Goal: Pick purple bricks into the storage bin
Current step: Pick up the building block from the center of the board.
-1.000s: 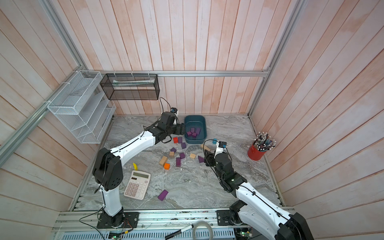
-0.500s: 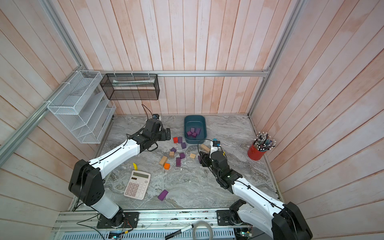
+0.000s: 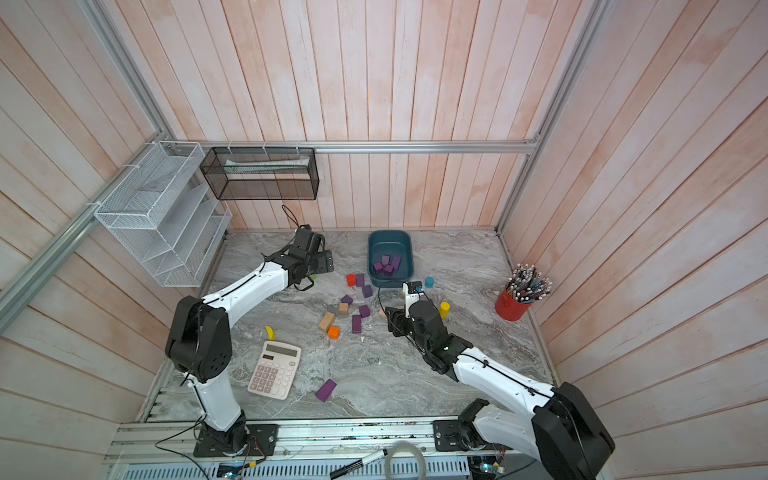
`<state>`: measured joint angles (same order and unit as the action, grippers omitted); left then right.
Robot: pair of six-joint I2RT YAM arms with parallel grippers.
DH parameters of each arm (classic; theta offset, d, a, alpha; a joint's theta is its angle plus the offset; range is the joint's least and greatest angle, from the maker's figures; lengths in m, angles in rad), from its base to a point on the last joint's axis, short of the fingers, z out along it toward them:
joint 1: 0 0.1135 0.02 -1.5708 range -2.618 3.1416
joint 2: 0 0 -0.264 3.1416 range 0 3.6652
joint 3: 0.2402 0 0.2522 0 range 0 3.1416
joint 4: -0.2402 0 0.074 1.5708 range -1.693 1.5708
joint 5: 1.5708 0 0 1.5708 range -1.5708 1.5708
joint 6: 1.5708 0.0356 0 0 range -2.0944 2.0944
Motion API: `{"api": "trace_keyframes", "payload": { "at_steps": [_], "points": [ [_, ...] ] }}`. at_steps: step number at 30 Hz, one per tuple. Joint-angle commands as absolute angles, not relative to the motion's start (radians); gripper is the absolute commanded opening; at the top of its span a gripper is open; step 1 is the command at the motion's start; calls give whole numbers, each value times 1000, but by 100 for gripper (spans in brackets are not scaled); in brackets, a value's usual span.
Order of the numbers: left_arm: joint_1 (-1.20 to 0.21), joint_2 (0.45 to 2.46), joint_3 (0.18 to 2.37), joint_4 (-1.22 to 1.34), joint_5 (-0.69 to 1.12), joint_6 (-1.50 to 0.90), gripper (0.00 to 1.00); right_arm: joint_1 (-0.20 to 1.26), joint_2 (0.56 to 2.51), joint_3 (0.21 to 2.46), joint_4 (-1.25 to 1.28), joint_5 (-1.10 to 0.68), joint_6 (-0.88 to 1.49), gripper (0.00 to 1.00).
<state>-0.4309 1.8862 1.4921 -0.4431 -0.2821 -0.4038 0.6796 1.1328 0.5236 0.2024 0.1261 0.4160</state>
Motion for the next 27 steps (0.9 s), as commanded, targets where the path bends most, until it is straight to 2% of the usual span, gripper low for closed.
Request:
{"api": "trace_keyframes", "payload": {
  "at_steps": [1, 4, 9, 13, 17, 27],
  "points": [
    [-425, 1888, 1508, -451, -273, -396, 91, 693, 1184, 589, 229, 62, 358, 65],
    [-407, 1877, 1499, -415, -243, -389, 91, 705, 1246, 641, 230, 57, 343, 65],
    [-376, 2000, 1655, -494, -208, -382, 87, 720, 1308, 705, 229, 51, 333, 65],
    [-374, 2117, 1765, -499, -228, -279, 87, 740, 1309, 695, 254, 39, 317, 65],
    [-364, 2167, 1784, -420, -250, -181, 91, 758, 1290, 675, 260, 28, 292, 65],
    [-340, 2286, 1857, -389, -218, 101, 90, 761, 1285, 655, 294, 0, 270, 65]
  ]
}}
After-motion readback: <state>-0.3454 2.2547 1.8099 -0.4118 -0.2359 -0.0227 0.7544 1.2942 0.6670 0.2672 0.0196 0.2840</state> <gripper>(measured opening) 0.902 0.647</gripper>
